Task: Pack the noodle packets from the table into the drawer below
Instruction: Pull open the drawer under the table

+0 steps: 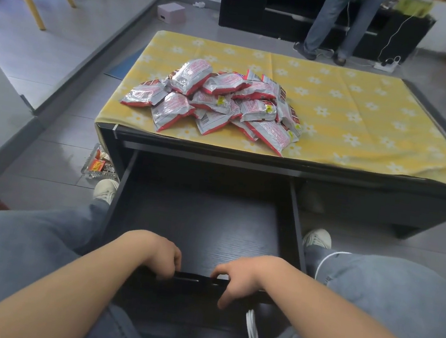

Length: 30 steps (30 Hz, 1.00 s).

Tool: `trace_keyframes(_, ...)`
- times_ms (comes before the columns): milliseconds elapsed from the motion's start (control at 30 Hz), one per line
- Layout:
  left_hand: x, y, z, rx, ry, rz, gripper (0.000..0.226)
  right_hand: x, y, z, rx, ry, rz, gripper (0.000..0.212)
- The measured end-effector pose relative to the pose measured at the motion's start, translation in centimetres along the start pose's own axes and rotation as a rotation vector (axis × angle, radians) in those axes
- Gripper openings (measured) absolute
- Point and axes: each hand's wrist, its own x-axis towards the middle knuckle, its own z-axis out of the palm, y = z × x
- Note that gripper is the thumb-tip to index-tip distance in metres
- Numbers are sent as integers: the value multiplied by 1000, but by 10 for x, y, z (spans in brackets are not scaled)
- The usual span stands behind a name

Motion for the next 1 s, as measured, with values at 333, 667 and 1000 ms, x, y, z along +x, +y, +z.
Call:
trace_keyframes(333,23,-12,2,-49,457,-1,58,13,2,-1,26,377,73,82)
trace_keyframes(667,27,6,-16,16,904,24,74,29,-3,-30,-15,866,121,89)
trace_keyframes(1000,44,14,-76,-53,1059,33,78,32,27,-109,46,1032,169,90)
